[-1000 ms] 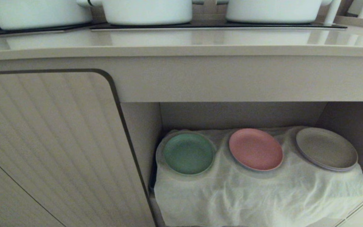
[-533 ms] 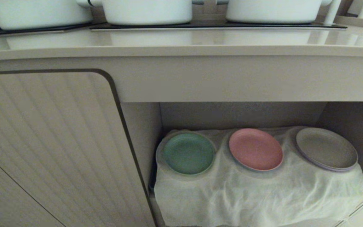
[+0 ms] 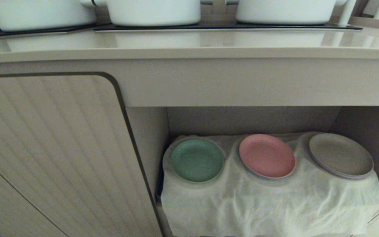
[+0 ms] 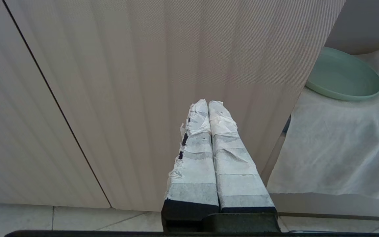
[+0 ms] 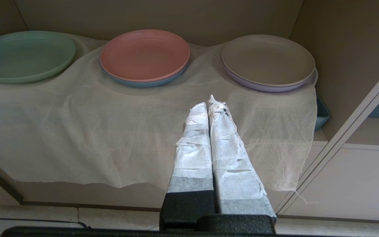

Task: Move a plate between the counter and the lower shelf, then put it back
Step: Pick up the plate in the cupboard

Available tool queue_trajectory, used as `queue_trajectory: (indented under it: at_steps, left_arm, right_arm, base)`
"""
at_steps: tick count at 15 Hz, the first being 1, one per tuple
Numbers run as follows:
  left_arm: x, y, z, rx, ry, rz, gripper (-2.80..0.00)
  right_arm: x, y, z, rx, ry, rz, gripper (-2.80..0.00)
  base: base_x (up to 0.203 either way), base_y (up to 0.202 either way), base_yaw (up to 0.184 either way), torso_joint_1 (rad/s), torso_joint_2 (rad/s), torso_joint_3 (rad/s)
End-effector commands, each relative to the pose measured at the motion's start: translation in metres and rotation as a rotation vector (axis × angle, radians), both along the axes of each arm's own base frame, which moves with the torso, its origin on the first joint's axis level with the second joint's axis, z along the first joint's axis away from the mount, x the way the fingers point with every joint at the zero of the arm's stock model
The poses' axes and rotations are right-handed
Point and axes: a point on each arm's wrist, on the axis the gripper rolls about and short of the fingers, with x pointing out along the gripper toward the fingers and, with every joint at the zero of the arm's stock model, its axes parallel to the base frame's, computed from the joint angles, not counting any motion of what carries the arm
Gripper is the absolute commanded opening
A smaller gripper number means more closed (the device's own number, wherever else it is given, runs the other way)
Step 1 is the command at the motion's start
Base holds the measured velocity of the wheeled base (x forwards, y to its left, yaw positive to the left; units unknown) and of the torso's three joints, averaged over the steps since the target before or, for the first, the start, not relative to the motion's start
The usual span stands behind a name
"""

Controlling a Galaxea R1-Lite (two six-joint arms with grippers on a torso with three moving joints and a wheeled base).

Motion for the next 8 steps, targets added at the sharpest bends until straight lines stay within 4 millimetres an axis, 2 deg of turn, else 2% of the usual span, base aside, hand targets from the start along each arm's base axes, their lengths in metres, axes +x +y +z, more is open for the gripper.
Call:
queue_trajectory:
  at_steps: [1,8]
  left_arm:
    - [0.0000,0.0000,0.0000,-0.002,-0.001,0.000,-2.80]
    - [0.0000,0.0000,0.0000,-0.002,-0.001,0.000,-2.80]
  right_arm:
    - [0.0001,0.0000,0.0002,-0.001,0.001,-0.001,-2.80]
    - [0.0001,0.0000,0.0001,-0.001,0.000,0.000,-2.80]
  base:
    - [0.000,0.000,0.000,0.000,0.00,0.000]
    - [0.000,0.000,0.000,0.000,0.00,0.000]
